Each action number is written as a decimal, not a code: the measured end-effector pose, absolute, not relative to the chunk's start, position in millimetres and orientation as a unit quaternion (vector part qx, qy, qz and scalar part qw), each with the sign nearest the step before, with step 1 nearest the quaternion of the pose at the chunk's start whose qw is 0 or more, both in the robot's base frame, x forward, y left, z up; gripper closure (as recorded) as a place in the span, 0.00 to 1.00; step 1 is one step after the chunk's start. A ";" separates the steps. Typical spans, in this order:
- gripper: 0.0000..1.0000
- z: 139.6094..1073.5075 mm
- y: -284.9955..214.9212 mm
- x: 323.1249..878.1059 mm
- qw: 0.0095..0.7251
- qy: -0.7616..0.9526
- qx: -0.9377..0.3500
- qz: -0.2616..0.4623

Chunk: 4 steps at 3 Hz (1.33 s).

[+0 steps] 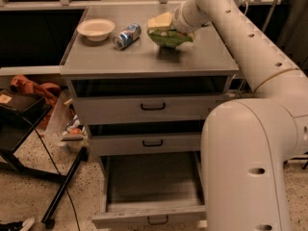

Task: Pick green rice chip bag from bottom drawer and place on counter

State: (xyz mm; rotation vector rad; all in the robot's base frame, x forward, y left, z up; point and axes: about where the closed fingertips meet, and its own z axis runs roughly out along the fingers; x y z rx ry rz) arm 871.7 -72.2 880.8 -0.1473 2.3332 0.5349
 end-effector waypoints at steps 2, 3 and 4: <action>0.00 902.9 -105.9 861.6 0.375 0.893 -0.069 0.241; 0.00 919.9 -143.5 848.4 0.382 0.883 -0.062 0.265; 0.00 937.8 -177.0 835.0 0.392 0.877 -0.054 0.272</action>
Offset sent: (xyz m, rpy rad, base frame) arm -0.0126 -0.0858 0.0603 0.1069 -0.0759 0.0671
